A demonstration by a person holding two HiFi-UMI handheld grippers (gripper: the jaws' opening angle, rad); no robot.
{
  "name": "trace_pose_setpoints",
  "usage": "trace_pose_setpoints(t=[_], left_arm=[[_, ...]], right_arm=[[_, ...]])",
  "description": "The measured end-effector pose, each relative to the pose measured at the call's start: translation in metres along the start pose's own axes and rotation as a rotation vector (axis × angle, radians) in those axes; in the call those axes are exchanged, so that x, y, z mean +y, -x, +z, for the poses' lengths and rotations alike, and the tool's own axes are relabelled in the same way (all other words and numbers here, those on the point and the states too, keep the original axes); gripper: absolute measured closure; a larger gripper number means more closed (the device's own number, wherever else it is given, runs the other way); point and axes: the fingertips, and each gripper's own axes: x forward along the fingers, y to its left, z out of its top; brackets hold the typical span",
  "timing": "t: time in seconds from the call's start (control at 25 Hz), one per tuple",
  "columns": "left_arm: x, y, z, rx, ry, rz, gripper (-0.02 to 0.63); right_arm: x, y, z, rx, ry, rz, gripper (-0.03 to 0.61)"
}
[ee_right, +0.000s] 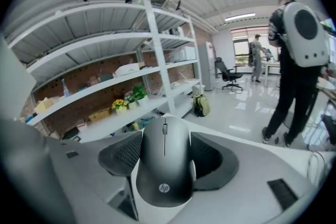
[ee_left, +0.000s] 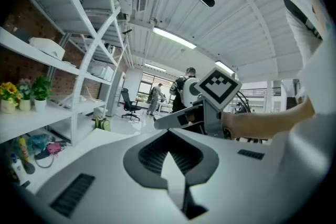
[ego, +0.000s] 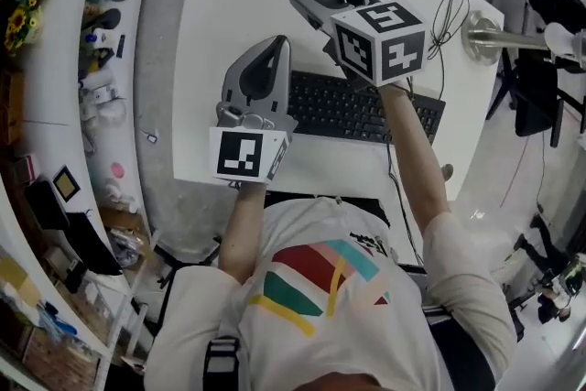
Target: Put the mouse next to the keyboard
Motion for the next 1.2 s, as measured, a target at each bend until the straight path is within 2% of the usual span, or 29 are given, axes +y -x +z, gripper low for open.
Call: trace_pose_setpoints(t=[0.12, 0.24, 0.4, 0.6, 0.88, 1.2], left_arm=[[-0.047, -0.016, -0.005, 0.012, -0.018, -0.121, 0.569], [-0.092, -0.029, -0.016, 0.031, -0.030, -0.204, 0.571], [-0.147, -0.040, -0.042, 0.100, -0.062, -0.291, 0.570], [-0.207, -0.057, -0.054, 0.146, -0.056, -0.396, 0.569], [-0.278, -0.074, -0.071, 0.187, -0.096, -0.533, 0.569], [-0.334, -0.078, -0.102, 0.264, -0.131, -0.626, 0.569]], right_arm=[[-0.046, 0.065, -0.017, -0.073, -0.095, -0.151, 0.278], [-0.090, 0.125, -0.039, -0.104, -0.125, -0.286, 0.278], [-0.145, 0.201, -0.079, -0.105, -0.154, -0.452, 0.278], [-0.188, 0.285, -0.136, -0.091, -0.266, -0.625, 0.278], [-0.207, 0.359, -0.198, -0.067, -0.351, -0.753, 0.278], [-0.211, 0.392, -0.262, -0.015, -0.435, -0.780, 0.278]])
